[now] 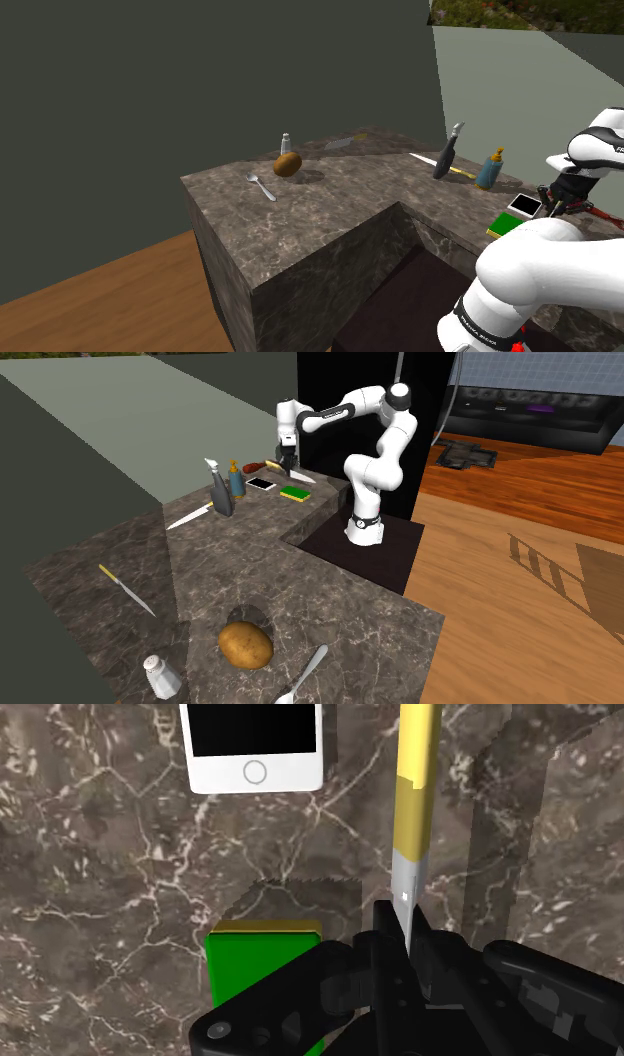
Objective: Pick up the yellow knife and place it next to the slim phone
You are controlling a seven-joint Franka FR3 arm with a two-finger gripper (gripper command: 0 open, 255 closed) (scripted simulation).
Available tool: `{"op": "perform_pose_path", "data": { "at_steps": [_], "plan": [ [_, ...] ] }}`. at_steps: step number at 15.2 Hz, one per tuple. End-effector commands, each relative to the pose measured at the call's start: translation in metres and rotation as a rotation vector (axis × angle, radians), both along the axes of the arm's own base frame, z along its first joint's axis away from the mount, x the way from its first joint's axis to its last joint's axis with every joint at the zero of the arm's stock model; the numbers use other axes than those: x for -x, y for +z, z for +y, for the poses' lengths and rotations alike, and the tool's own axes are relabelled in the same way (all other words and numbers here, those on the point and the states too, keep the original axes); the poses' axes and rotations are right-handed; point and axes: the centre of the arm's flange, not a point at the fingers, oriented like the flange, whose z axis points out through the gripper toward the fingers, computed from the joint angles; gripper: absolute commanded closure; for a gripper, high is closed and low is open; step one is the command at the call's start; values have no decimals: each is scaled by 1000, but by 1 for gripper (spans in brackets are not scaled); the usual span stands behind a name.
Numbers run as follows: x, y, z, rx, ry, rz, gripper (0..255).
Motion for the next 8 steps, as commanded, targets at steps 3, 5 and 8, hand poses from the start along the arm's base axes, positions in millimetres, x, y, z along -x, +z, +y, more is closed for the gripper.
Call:
{"op": "perform_pose_path", "data": {
  "at_steps": [3, 5, 8],
  "plan": [
    [1, -22, 1, 0, 0, 0, 255],
    [1, -32, 1, 0, 0, 0, 255],
    [1, -40, 1, 0, 0, 0, 255]
  ]
}}
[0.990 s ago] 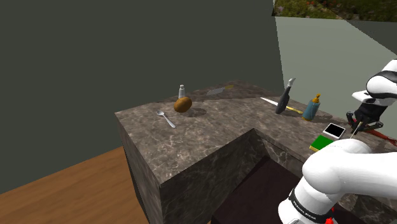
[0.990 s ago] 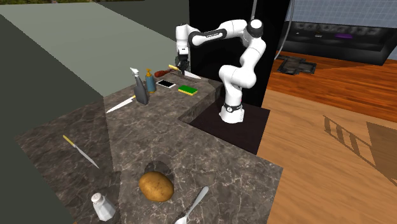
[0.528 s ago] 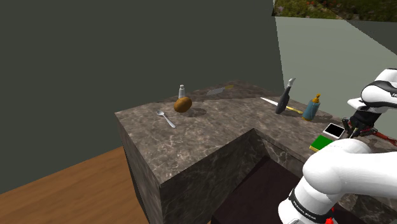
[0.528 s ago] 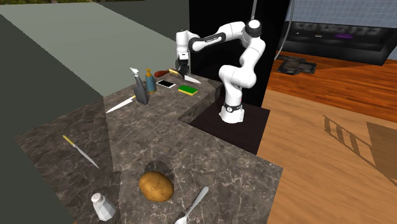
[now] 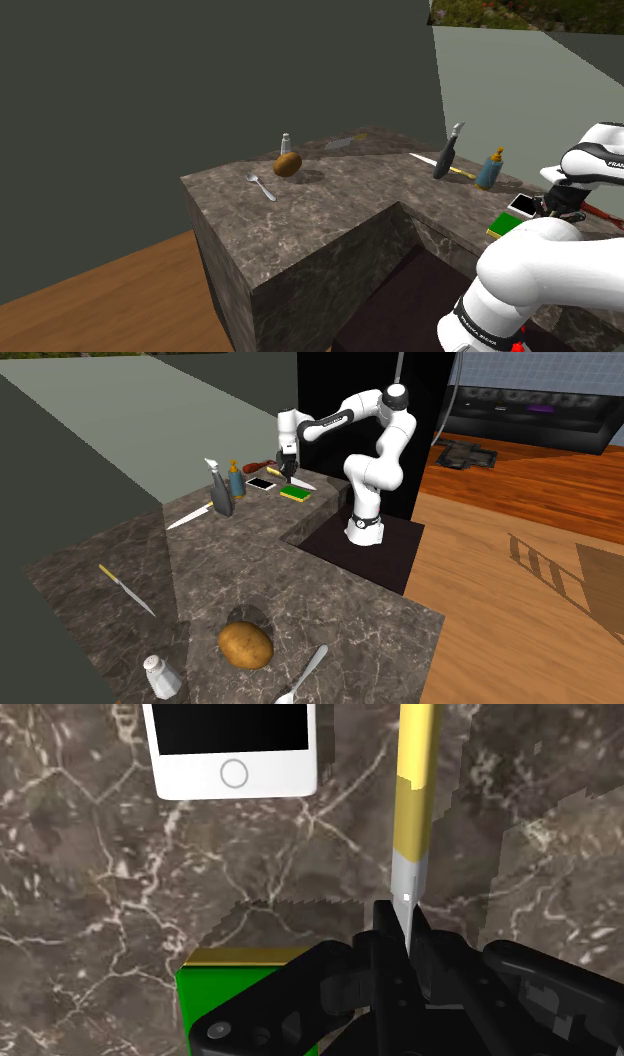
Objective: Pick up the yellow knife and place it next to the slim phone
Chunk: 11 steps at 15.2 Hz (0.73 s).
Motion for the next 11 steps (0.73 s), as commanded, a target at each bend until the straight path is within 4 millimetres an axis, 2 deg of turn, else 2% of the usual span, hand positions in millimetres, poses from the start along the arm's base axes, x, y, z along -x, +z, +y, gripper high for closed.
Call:
{"op": "perform_pose_path", "data": {
  "at_steps": [1, 6, 7, 11],
  "plan": [
    [-1, -2, 0, 0, 0, 0, 255],
    [-1, -2, 0, 0, 0, 0, 255],
    [-1, -2, 0, 0, 0, 0, 0],
    [-1, -2, 0, 0, 0, 0, 0]
  ]
}}
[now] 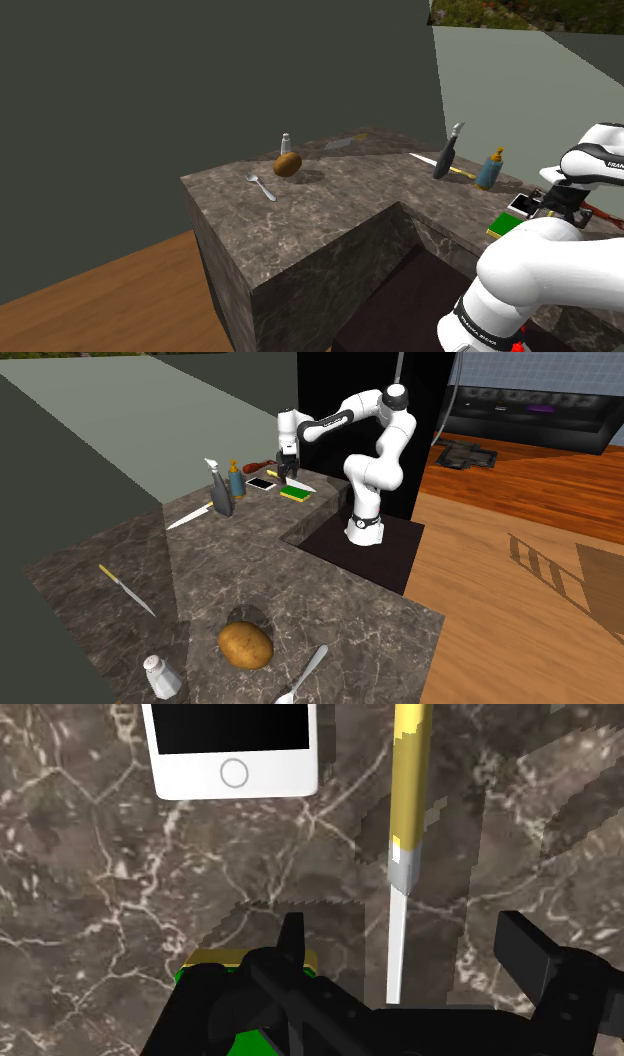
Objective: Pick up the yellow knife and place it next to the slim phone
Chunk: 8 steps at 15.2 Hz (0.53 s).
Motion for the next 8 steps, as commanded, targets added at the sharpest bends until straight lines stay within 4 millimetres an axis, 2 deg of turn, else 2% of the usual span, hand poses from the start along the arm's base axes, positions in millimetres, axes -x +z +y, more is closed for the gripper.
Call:
{"op": "perform_pose_path", "data": {
  "at_steps": [1, 5, 8],
  "plan": [
    [0, 0, 0, 0, 0, 0, 0],
    [0, 50, 1, 0, 0, 0, 0],
    [0, 50, 1, 0, 0, 0, 0]
  ]
}}
